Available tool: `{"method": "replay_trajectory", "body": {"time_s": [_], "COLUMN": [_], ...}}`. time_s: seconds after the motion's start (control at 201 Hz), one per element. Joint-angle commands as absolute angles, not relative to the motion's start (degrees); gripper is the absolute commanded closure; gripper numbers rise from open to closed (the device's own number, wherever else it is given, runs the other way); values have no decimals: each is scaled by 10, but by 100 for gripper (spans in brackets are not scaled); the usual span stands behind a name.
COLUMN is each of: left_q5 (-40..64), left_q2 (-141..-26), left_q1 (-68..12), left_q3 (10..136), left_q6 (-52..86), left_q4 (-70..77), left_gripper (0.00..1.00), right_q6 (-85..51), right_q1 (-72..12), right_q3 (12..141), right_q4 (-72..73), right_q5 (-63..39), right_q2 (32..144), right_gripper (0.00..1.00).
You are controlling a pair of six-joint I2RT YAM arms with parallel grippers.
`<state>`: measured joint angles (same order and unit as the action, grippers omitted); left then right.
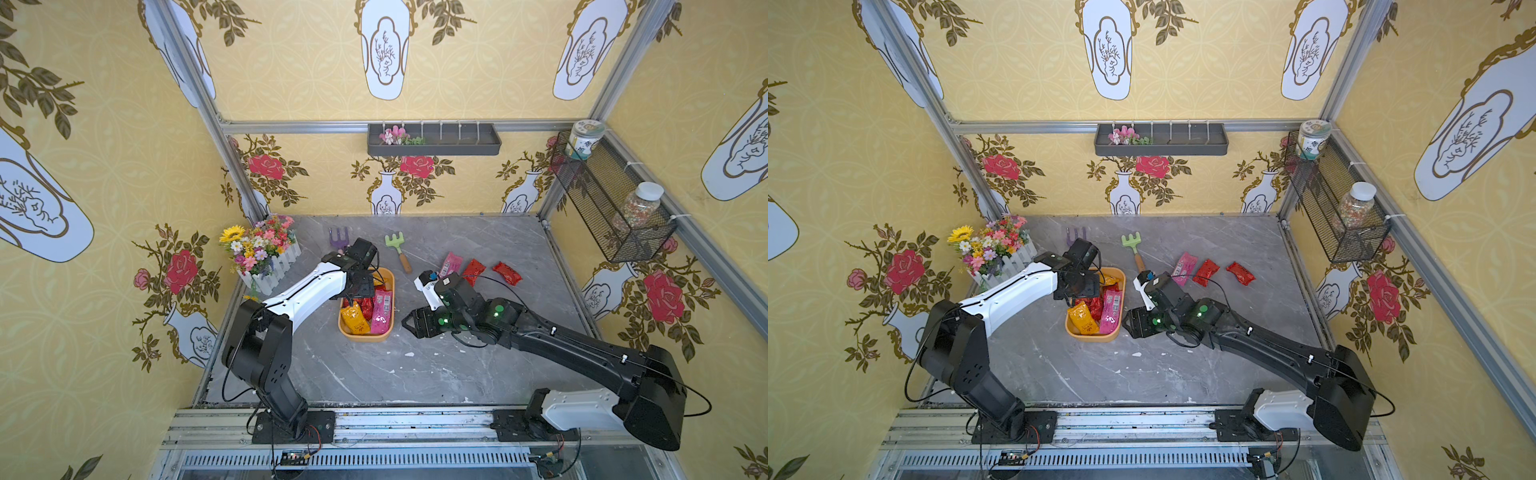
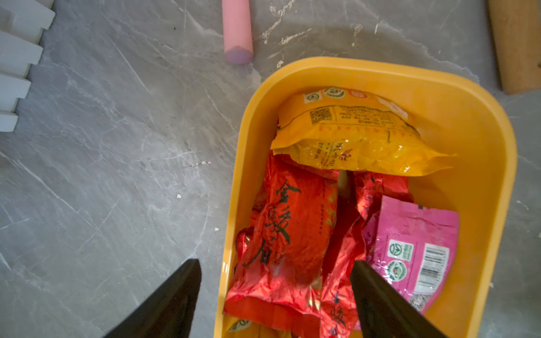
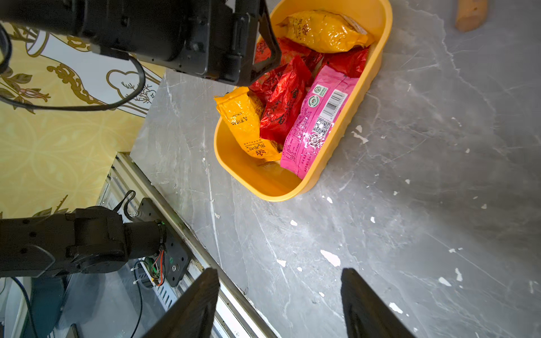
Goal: Take the tea bags out of the storage box
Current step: Pick up the tea bag from the storage box.
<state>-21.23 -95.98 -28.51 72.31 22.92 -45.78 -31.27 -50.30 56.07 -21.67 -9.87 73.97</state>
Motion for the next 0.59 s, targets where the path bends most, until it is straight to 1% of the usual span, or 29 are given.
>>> {"method": "replay_trajectory", "body": {"time_s": [0.0,0.244,0.403,0.588], "left_q5": [-201,-199,-197,-192], "left_q2": [-970,-990,-998,-1001], "left_q1": [-285,-277,-269,-266], "left_q3": [724,722,726,726], "left_q6": [218,205,196,194], "left_q4": [-462,-450,-451,-449], "left_gripper": [14,16,20,28], "right_q6": [-314,-321,-323,-324], "right_q1": [-508,-514,-516,-516], "right_q3": [569,567,554,548], "right_q4": [-216,-218,-219,-218], "right_q5": [-82,-74,-66,-62], "right_q2": [744,739,732,731], "right_gripper": [30,30,30,30]}}
